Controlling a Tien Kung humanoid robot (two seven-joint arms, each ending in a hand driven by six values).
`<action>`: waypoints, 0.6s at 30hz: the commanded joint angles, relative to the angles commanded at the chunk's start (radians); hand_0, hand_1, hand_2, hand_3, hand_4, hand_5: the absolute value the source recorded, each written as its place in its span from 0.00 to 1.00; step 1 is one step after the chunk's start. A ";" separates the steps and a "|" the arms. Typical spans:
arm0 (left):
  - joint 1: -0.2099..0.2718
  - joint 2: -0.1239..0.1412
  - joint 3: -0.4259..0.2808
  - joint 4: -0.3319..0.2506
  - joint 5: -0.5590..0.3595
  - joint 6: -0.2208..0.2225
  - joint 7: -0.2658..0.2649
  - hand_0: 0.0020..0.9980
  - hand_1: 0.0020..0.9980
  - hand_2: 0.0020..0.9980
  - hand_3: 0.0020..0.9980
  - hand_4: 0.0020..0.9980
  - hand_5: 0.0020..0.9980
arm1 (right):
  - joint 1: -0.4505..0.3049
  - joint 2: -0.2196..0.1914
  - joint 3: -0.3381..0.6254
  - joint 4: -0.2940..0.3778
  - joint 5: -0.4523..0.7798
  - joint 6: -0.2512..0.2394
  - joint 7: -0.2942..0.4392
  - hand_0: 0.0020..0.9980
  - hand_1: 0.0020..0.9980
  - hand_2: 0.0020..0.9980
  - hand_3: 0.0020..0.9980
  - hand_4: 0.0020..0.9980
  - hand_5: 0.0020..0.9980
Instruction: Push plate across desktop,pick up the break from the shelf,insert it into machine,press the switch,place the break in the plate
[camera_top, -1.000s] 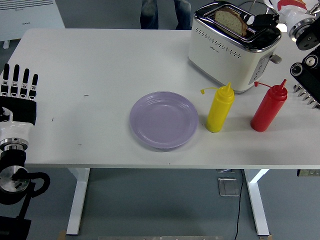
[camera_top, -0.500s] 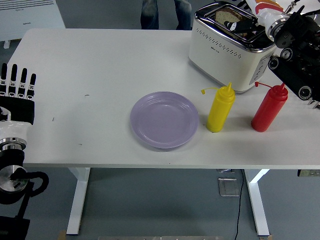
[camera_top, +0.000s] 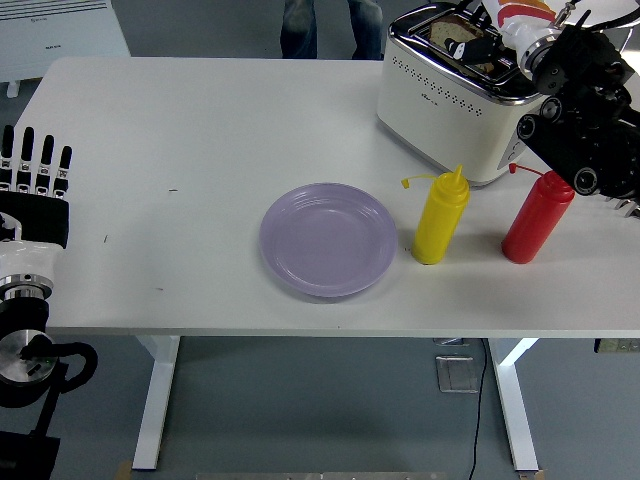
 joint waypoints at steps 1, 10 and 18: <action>0.000 0.000 0.000 0.000 0.000 0.000 0.000 0.87 0.88 0.88 0.79 0.53 1.00 | 0.002 0.002 -0.009 -0.003 0.000 0.000 0.000 0.40 0.44 0.48 0.57 0.58 0.17; -0.002 0.000 0.001 0.001 0.000 0.000 0.000 0.87 0.88 0.88 0.78 0.53 1.00 | 0.007 0.013 -0.039 -0.020 0.006 0.013 0.002 0.33 0.40 0.46 0.55 0.55 0.16; -0.003 0.000 0.000 0.001 0.000 0.000 -0.001 0.87 0.88 0.88 0.78 0.53 1.00 | 0.007 0.009 -0.037 -0.022 0.008 -0.027 0.005 0.25 0.34 0.41 0.51 0.49 0.13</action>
